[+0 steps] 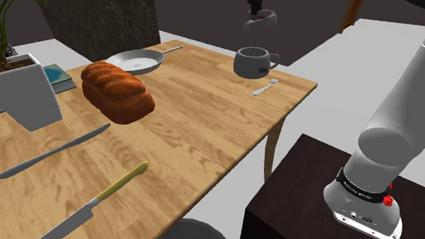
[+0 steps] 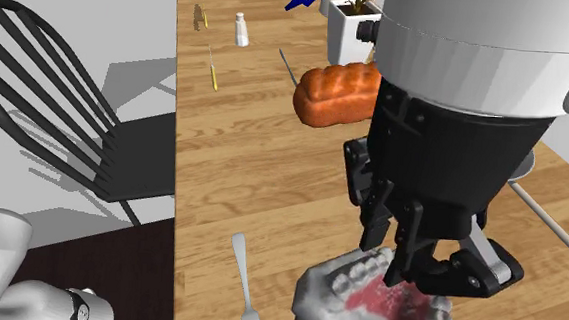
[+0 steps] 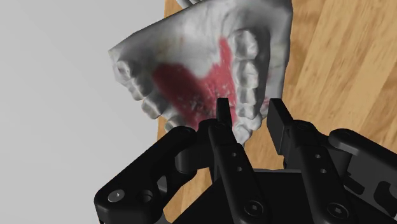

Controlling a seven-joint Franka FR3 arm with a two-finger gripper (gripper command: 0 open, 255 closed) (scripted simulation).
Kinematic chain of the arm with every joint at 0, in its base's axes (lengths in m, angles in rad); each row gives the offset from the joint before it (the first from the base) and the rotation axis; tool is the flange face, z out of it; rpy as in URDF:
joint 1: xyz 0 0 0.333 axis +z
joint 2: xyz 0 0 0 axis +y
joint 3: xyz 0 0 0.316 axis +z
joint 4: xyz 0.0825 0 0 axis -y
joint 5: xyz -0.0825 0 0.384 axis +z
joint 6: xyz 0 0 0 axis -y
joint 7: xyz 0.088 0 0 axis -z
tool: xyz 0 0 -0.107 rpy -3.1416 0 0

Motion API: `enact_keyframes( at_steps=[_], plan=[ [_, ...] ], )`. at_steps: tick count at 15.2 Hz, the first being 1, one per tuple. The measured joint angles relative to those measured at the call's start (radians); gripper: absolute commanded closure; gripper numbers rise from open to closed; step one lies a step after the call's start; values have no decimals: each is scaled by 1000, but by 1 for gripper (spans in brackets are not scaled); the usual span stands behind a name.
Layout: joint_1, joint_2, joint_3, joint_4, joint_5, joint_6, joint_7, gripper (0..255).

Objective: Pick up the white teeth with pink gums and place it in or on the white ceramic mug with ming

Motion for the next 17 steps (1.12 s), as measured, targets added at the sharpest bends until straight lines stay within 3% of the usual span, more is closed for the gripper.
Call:
enact_keyframes(
  at_steps=[17],
  plan=[
    [-6,-69,-6,-317,1,247,24,255]
  ],
)
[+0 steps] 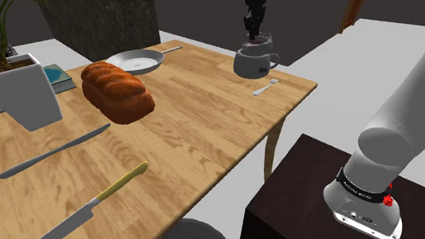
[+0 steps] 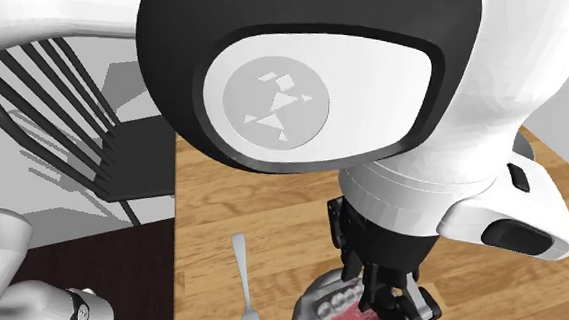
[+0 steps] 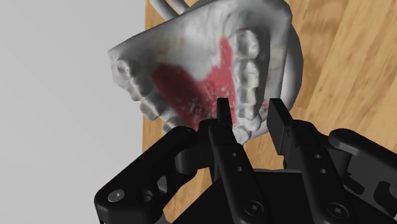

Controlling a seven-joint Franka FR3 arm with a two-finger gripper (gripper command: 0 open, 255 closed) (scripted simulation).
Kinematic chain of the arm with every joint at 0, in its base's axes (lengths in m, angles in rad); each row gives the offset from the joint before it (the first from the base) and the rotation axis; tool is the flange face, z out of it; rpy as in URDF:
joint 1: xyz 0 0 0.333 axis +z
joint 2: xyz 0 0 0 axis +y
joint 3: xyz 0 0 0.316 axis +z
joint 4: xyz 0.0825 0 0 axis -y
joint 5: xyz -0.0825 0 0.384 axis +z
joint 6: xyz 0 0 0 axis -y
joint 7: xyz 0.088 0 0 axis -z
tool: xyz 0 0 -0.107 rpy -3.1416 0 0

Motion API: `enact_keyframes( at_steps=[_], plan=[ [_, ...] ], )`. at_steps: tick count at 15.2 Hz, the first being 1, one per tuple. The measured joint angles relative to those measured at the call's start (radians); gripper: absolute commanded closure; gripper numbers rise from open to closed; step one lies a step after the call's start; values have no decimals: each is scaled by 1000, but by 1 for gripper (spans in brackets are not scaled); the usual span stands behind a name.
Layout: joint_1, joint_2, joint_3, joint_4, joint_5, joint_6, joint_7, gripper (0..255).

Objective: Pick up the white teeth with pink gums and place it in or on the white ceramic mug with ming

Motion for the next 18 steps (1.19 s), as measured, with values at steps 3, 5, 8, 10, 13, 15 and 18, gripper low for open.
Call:
enact_keyframes(
  at_steps=[3,5,8,10,13,15,18],
  plan=[
    [0,-12,0,-24,-1,29,2,255],
    [0,-14,0,-27,-2,31,4,255],
    [-1,-16,0,-29,-2,33,3,255],
    [0,-15,0,-40,-2,38,6,0],
    [0,-9,0,-44,-1,37,6,0],
    [0,-7,0,-42,-1,36,5,0],
    [3,5,4,35,0,-29,2,0]
  ],
)
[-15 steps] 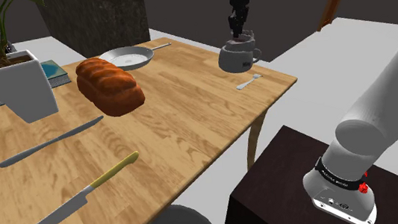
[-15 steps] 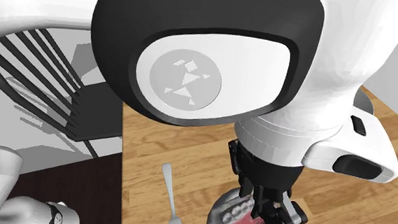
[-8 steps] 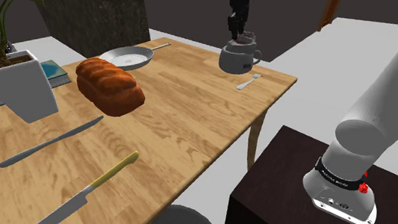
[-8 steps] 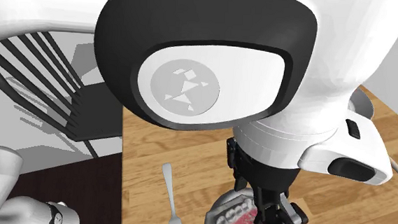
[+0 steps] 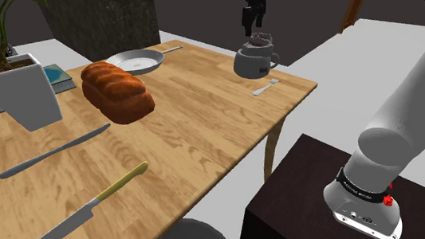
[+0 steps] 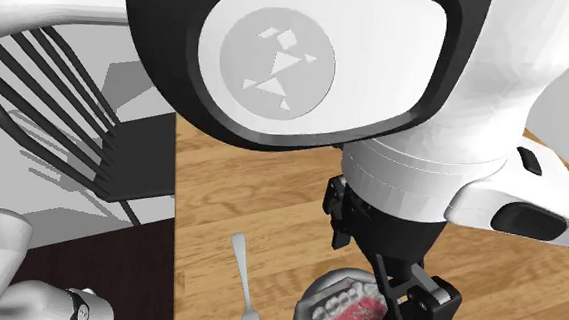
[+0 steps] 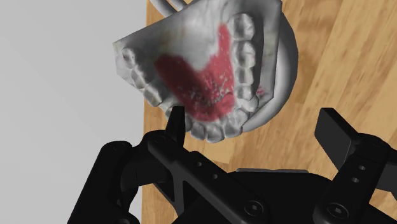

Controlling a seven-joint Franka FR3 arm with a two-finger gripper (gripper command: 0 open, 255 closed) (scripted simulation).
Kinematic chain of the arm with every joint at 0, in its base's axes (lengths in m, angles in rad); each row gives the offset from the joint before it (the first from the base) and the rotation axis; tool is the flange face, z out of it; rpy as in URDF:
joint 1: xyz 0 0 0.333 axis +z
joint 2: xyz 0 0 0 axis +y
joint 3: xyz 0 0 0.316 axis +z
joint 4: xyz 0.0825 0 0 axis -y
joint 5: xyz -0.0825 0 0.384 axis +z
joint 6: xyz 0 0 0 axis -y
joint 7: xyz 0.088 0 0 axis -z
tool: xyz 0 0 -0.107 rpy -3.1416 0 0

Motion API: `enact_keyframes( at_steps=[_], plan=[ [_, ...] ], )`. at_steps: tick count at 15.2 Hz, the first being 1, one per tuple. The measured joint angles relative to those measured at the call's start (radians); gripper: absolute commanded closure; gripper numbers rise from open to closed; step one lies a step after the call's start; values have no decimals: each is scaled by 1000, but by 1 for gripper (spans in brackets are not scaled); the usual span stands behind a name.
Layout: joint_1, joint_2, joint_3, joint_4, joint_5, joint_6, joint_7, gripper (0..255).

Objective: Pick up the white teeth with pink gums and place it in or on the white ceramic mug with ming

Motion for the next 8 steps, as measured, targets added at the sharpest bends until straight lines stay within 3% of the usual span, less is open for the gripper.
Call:
enact_keyframes(
  at_steps=[2,8],
  plan=[
    [3,3,4,53,1,-50,0,0],
    [4,4,5,68,1,-66,-1,0]
  ],
)
